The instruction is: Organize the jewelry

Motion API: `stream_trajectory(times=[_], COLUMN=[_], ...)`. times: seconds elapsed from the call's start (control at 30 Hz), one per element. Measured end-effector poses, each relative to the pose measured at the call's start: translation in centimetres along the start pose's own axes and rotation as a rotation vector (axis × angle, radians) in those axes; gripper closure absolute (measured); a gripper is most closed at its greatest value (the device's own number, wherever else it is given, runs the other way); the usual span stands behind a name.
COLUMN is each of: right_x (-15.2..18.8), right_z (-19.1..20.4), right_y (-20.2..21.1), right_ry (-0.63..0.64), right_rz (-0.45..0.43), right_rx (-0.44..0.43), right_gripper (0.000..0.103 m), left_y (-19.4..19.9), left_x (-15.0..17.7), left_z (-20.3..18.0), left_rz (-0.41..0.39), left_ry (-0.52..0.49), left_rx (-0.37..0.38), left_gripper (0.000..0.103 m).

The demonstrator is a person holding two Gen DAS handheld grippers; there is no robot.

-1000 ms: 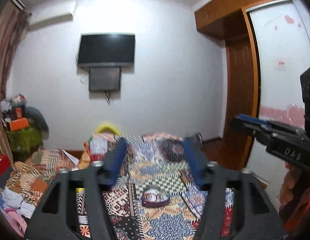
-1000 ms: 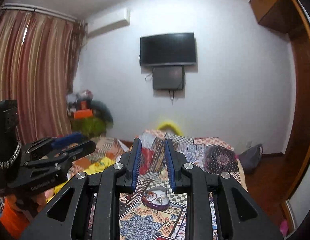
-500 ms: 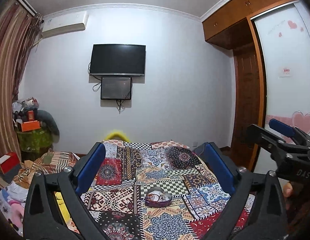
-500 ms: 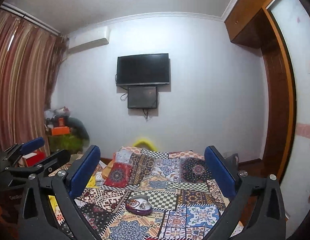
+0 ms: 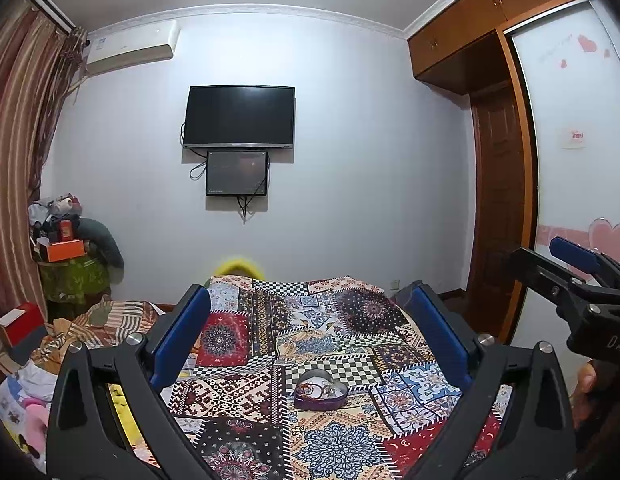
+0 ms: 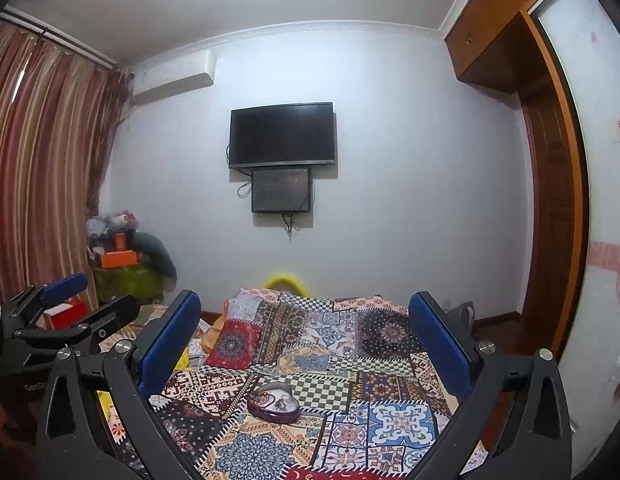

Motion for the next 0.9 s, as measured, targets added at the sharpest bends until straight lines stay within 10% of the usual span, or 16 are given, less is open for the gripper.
stream_trajectory(times=[0.9], right_x=[0.8], right_z=[0.0], right_y=[-0.1], right_ry=[-0.011], right_rz=[0.057], right_rx=[-0.016], right_gripper=[0.000], left_y=[-1.5], left_x=[1.0], left_z=[0.4], left_rz=[0.039], left_ry=[0.029], left_rx=[0.000], left_gripper=[0.000])
Point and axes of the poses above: each gripper's, at about its wrist camera, not at the fingertips, and y roughly against the way its jaws point, z to its left, x to its underside, the point moved 8 cm from there along -y, roughly the way its jaws point, and after that the axes turned 10 degrees about z, right-handed, at the moved point
